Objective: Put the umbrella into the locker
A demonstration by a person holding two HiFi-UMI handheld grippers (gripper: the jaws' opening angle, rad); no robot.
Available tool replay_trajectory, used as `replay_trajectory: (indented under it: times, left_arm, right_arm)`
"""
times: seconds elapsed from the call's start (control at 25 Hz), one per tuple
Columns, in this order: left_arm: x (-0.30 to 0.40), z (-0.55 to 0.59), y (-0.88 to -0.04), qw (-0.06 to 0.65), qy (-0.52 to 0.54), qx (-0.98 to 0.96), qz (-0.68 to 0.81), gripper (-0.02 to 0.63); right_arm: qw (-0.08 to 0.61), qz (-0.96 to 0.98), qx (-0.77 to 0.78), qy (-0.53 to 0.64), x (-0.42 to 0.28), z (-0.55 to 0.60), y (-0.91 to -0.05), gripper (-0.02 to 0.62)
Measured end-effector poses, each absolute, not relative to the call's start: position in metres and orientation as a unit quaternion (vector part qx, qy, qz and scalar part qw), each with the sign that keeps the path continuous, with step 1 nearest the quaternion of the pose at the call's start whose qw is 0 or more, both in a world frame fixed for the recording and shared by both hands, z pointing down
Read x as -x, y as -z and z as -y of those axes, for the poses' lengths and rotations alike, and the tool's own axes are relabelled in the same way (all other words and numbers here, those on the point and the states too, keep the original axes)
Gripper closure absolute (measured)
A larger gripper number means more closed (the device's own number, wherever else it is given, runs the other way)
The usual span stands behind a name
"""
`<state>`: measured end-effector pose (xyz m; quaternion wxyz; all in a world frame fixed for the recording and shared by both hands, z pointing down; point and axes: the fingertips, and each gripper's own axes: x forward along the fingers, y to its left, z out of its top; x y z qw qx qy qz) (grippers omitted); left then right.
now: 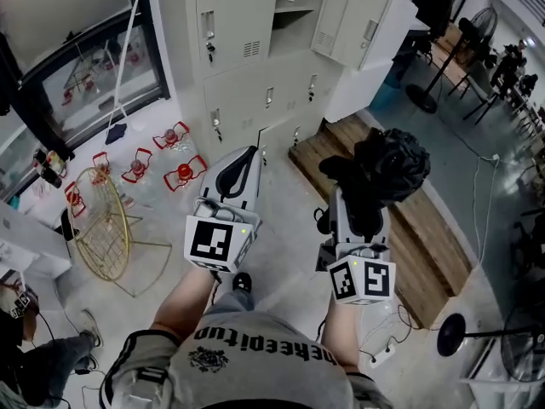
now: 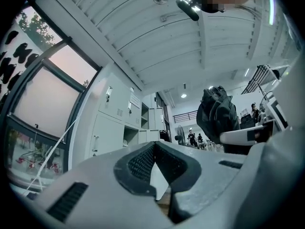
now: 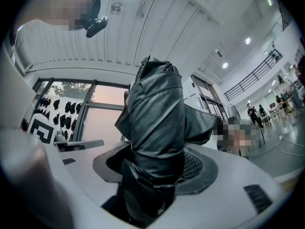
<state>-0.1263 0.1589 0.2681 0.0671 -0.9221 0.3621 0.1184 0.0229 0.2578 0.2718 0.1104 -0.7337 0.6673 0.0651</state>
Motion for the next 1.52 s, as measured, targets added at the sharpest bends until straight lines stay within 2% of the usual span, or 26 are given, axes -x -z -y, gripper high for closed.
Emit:
replay_trajectory:
  times: [0.48,0.92,1.52]
  left_arm:
    - [0.102,-0.042,-0.263,0.064,-0.126,0.928,-0.344,0.601]
    - [0.087,0.015,-0.276,0.053,-0.117,0.932,-0.34,0.601]
    - [0.025,0.109,-0.279,0.051,-0.12,0.92,-0.371,0.601]
  right_arm:
    - [0.105,-0.651,0.749,-0.066,-0.042,-0.151,-0.269,0.33]
    - [0.097,-0.649,0.753,-0.057,-0.056,-0.098,-0.279,0.33]
    - [0.094,-0.669,0.735,-0.053,-0.125,0.002,-0.283,0.33]
